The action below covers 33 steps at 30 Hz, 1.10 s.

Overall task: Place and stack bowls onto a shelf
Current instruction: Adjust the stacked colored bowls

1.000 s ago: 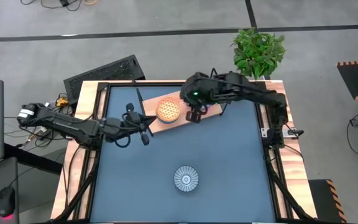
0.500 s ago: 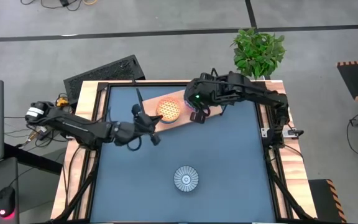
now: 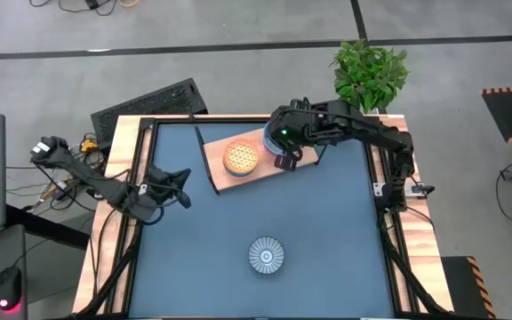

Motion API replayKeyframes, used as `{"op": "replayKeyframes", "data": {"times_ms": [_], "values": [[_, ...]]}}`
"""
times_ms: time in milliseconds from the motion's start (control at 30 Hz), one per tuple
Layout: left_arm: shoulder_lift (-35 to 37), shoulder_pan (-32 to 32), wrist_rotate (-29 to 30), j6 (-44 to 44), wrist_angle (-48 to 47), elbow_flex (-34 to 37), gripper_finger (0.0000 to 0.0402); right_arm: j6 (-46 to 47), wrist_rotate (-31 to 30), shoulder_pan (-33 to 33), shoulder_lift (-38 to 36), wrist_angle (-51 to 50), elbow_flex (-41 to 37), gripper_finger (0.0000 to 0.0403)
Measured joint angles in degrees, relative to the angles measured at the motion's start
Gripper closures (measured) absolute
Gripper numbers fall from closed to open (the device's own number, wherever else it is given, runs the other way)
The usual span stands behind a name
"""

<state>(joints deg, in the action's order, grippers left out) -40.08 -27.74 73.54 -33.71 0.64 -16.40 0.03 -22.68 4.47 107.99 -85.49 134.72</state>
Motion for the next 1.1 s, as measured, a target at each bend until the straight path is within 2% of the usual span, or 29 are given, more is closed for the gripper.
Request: {"op": "replayKeyframes", "data": {"times_ms": [67,200,300,400,500,767,933,1100], "values": [[0.22,0.74,0.02,-0.45,4.56,4.16,0.0401,0.0,0.04,0.17,0.12,0.4,0.0,0.0366],[0.27,3.89,-3.23,4.92,18.76,11.01,0.0401,0.0,0.07,0.19,0.1,0.85,0.0,0.0383],[0.24,8.0,-9.99,12.14,31.58,15.52,0.0401,0.1,0.08,0.59,0.1,1.19,0.0,0.0383],[0.44,13.38,-17.66,18.58,34.89,15.67,0.0401,0.41,0.08,0.67,0.1,1.42,0.0,0.0369],[-0.41,19.26,-29.33,23.58,41.06,15.64,0.0401,0.43,0.12,0.67,0.1,1.66,0.0,0.0362],[-0.42,31.9,-45.54,25.08,39.64,14.21,0.0401,0.46,0.22,1.87,0.1,2.16,0.0,0.0383],[-0.46,38.26,-53.86,25.09,34.69,12.78,0.0401,0.59,0.24,2.53,0.1,2.15,0.0,0.0368],[-0.47,42.53,-57.39,25.51,31.65,12.69,0.0401,0.57,0.28,2.49,0.1,2.16,0.0,0.0369]]}}
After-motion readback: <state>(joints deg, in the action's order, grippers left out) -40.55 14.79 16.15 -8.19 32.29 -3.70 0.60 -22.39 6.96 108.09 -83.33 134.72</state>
